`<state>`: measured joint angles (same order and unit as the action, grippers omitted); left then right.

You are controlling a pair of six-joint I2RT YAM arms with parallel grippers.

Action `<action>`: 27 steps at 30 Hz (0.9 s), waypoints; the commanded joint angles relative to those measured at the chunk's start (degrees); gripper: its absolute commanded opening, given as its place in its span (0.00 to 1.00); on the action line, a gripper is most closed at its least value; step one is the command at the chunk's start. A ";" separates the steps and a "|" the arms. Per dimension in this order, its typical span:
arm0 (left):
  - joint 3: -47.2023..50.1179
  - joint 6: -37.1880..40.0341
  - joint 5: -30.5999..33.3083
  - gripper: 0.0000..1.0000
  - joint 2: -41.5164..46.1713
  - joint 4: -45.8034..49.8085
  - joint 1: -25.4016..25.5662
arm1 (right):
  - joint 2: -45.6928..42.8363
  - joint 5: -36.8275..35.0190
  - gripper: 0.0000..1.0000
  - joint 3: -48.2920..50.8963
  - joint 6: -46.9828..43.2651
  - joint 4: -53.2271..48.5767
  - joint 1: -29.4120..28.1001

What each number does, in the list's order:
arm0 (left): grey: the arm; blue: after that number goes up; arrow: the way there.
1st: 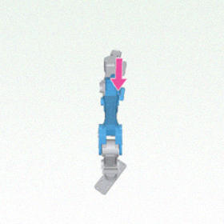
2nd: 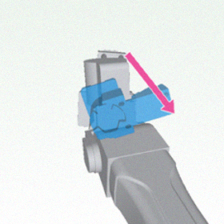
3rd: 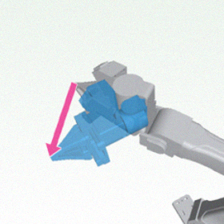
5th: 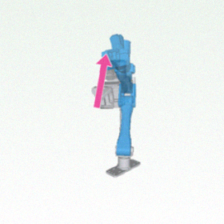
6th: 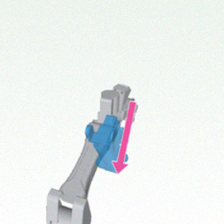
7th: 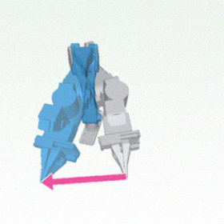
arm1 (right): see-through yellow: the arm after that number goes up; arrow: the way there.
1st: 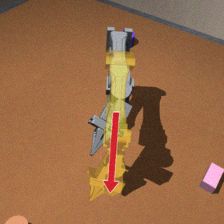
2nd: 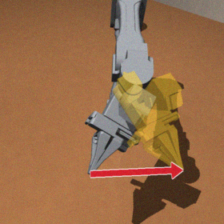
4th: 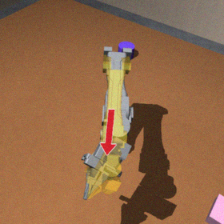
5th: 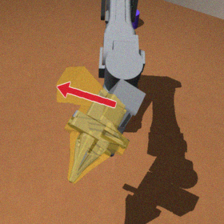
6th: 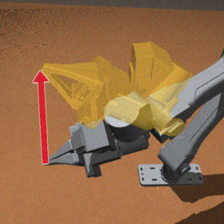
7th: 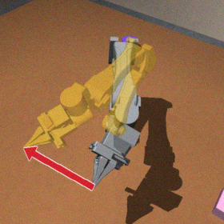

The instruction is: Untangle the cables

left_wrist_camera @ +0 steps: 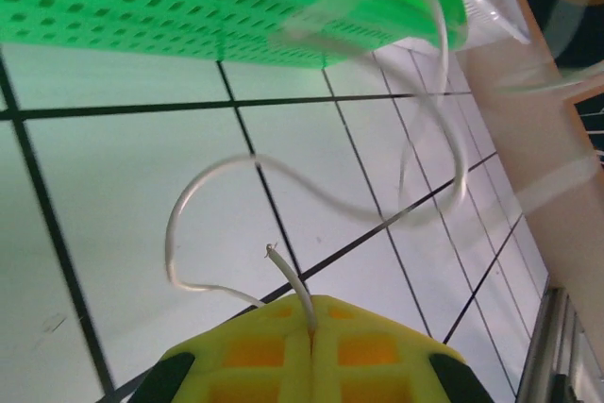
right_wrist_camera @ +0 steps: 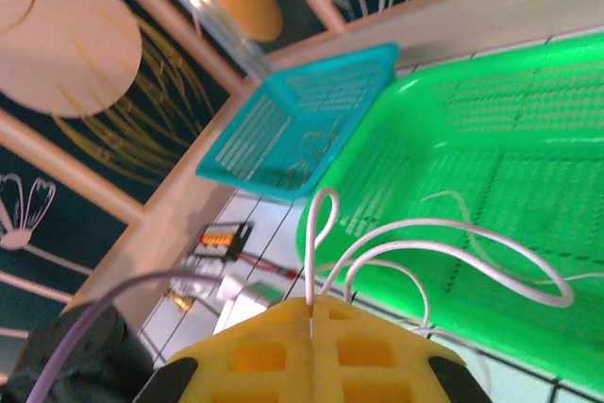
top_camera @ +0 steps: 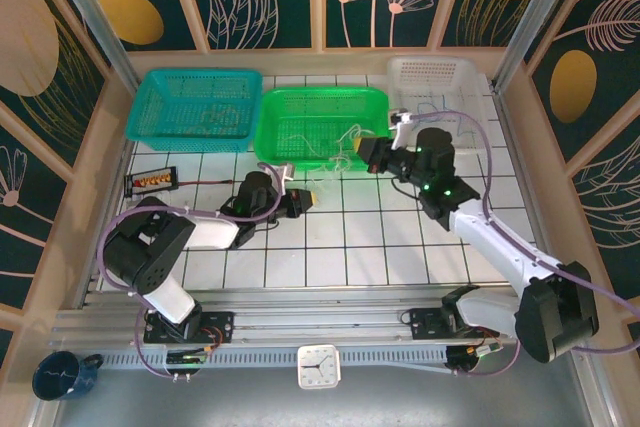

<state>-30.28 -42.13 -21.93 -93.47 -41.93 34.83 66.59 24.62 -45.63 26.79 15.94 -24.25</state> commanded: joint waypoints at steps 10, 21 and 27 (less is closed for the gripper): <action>5.66 1.29 4.81 0.00 4.83 2.31 0.16 | -4.95 1.24 0.00 -11.68 3.27 -0.04 12.85; 7.79 1.49 8.28 0.00 5.91 4.39 0.13 | -3.99 0.91 0.00 -22.55 4.18 -0.74 21.57; 8.10 1.36 10.21 0.00 5.62 6.10 0.09 | -3.64 0.93 0.00 -26.66 7.03 -0.18 28.71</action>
<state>-22.94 -42.00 -13.52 -88.60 -37.65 34.83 62.83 25.56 -69.89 31.66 14.37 1.85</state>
